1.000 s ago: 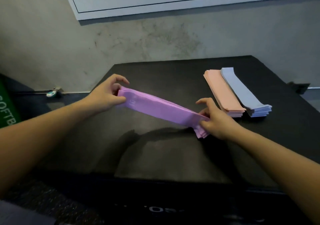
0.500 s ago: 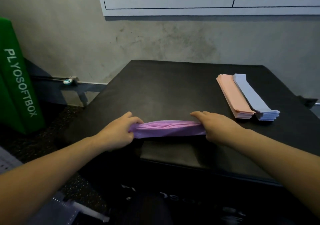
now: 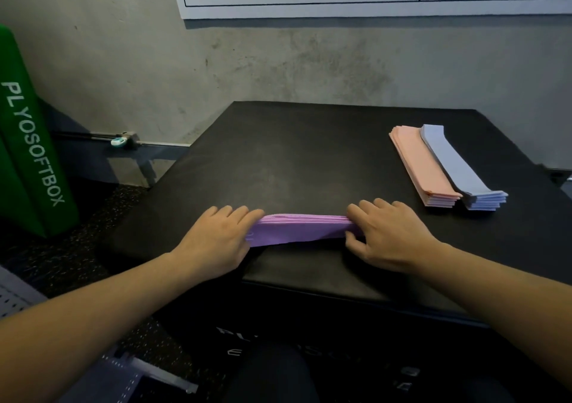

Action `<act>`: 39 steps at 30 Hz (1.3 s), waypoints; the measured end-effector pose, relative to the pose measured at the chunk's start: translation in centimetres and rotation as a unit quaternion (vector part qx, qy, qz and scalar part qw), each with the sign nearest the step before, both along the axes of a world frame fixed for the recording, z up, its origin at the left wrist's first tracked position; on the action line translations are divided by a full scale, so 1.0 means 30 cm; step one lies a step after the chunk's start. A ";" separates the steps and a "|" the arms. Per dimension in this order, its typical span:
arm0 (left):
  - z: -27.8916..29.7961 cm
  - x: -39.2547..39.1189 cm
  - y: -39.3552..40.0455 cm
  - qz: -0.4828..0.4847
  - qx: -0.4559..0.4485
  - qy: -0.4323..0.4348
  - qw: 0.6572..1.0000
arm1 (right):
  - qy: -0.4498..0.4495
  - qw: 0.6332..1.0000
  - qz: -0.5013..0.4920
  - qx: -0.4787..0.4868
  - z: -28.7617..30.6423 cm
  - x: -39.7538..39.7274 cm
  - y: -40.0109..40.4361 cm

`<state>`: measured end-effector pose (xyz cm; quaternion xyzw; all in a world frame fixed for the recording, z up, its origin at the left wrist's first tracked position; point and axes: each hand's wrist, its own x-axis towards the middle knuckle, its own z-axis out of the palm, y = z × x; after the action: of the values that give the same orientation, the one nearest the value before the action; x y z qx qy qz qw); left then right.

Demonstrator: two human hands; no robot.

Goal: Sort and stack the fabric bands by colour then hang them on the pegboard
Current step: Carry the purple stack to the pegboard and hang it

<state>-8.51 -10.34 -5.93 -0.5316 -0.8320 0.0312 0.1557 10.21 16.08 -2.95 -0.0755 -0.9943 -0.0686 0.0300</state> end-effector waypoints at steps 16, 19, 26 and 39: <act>0.145 0.069 0.020 0.046 0.018 -0.142 0.989 | -0.007 0.988 0.008 -0.155 0.060 -0.010 0.031; 0.204 0.114 -0.034 0.088 0.058 -0.244 0.964 | 0.016 0.977 0.015 -0.210 0.111 -0.012 -0.006; 0.359 0.243 -0.290 0.175 0.123 -0.232 0.949 | 0.078 0.960 0.082 -0.255 0.221 -0.081 -0.186; 0.552 0.653 -0.975 0.333 0.198 -0.058 0.920 | 0.082 0.889 0.298 -0.339 0.386 -0.202 -0.868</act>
<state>11.09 -39.58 10.63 -0.1826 -0.9579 -0.1151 0.1895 4.16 -9.97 8.63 0.2136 -0.9268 0.2911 0.1036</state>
